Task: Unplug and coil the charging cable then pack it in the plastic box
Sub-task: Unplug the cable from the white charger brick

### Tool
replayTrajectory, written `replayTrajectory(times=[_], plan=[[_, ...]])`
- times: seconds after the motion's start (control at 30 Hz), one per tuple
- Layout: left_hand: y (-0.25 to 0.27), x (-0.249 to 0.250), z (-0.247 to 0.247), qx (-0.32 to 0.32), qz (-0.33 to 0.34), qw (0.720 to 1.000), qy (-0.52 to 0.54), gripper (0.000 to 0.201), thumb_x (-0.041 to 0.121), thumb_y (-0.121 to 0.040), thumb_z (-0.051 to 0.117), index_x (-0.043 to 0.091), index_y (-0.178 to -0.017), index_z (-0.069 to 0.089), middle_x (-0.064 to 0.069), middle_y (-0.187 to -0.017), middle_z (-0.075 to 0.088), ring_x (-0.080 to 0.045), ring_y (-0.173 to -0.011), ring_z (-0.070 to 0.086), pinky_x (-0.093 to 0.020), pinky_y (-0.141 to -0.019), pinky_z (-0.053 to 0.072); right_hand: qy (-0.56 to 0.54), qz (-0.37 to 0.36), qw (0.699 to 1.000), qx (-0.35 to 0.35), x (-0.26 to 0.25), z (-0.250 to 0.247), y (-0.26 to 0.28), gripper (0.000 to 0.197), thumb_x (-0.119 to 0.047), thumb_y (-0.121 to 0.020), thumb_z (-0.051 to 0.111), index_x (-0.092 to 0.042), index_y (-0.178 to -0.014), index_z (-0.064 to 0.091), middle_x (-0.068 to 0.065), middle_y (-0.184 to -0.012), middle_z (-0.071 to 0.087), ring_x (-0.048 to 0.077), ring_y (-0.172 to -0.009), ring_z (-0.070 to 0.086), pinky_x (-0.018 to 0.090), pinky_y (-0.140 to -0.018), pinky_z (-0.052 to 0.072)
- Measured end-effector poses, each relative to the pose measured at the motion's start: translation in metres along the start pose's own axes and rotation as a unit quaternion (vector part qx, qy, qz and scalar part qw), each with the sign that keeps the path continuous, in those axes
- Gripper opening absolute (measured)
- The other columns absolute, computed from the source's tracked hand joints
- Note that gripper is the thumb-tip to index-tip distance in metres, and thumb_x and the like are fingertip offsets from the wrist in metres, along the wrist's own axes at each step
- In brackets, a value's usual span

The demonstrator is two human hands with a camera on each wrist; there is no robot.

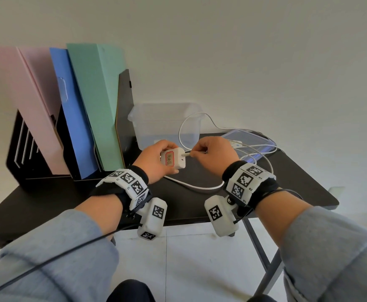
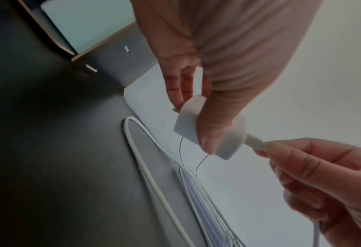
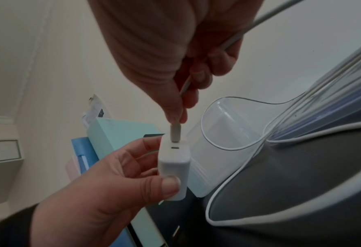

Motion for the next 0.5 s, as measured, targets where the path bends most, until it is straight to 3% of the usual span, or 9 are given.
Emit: replayTrajectory(times=[0.27, 0.4, 0.5], plan=[[0.005, 0.013, -0.005, 0.020, 0.026, 0.999, -0.028, 0.060, 0.017, -0.070, 0.079, 0.019, -0.123, 0.052, 0.008, -0.108, 0.053, -0.009, -0.100, 0.050, -0.021, -0.085, 0.038, 0.022, -0.011, 0.999, 0.034, -0.010, -0.011, 0.002, 0.010, -0.020, -0.084, 0.058, -0.018, -0.083, 0.068, -0.003, -0.084, 0.066, 0.017, -0.084, 0.060, 0.032, -0.076, 0.051], [0.006, 0.013, 0.000, 0.000, 0.017, 1.000, -0.021, 0.062, 0.022, -0.073, 0.076, 0.020, -0.127, 0.045, 0.006, -0.111, 0.049, -0.013, -0.104, 0.050, -0.026, -0.090, 0.042, -0.019, -0.025, 0.998, 0.055, -0.017, -0.015, -0.001, 0.011, -0.020, -0.084, 0.060, -0.016, -0.082, 0.070, -0.001, -0.082, 0.067, 0.018, -0.082, 0.062, 0.036, -0.079, 0.054], [0.008, 0.013, 0.006, -0.032, 0.024, 0.999, -0.020, 0.062, 0.026, -0.071, 0.077, 0.020, -0.124, 0.045, 0.002, -0.111, 0.052, -0.018, -0.102, 0.055, -0.033, -0.093, 0.047, -0.046, -0.050, 0.997, 0.041, -0.032, -0.010, -0.003, 0.010, -0.018, -0.083, 0.060, -0.018, -0.081, 0.070, -0.005, -0.080, 0.066, 0.012, -0.079, 0.061, 0.029, -0.075, 0.052]])
Point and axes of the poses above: each hand's wrist, its own y-axis away from the middle knuckle, its own z-axis out of the palm, x = y × z, the point moved 9 cm from there along -y, towards the middle knuckle
